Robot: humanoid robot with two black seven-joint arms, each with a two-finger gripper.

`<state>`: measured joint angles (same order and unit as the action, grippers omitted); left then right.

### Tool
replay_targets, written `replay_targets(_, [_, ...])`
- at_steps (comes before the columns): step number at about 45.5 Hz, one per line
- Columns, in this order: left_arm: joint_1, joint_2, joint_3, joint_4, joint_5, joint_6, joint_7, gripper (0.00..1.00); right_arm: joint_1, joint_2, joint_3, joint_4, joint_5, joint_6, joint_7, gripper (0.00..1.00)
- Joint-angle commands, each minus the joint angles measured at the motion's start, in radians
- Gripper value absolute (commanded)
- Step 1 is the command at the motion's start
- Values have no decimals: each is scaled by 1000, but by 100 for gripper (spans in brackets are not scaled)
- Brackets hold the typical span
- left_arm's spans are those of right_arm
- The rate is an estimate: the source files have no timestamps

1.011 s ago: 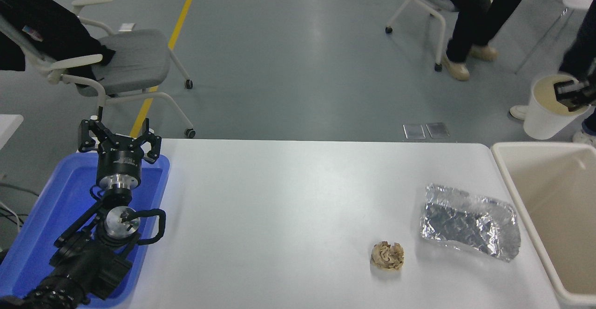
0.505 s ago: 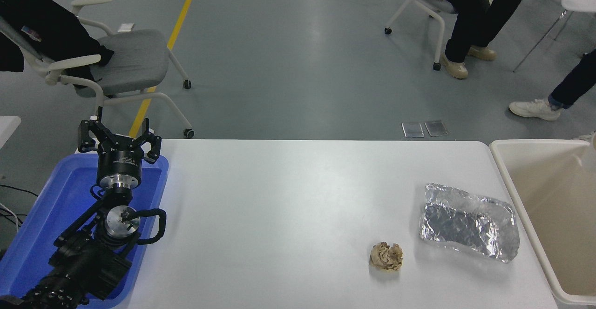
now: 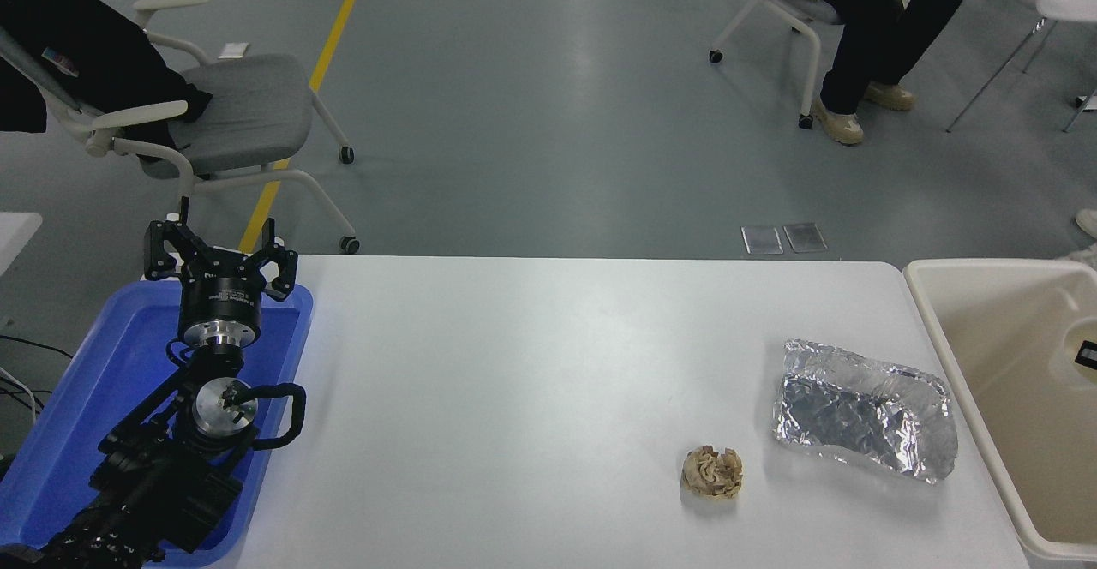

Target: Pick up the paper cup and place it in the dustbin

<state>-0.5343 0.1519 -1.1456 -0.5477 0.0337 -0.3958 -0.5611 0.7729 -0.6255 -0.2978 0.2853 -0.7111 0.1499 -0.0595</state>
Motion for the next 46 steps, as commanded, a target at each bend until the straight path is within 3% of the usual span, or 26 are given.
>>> replay_targets(1, [1,0,0,0,0,0,0,99,-50,24,77,-32,4,-3,1,90])
replay_targets(2, [1,0,0,0,0,0,1,99,-52,23,81,-29,4,-1,1,100])
replay_targets(17, [-1,0,0,0,0,0,0,99,-20,18,114,49,10,8,1,100])
replay_targets(26, [-1,0,1,0,0,-1,0,99,172,-115,77,349,-8,30,-11,100])
replay_targets(35, [-1,-2,1,0,0,0,0,99,543,-131,-240,555,7,88,-11,100])
replay_targets(46, [-1,-2,1,0,0,0,0,99,1011,-31,-603,859,59,154,-10,100])
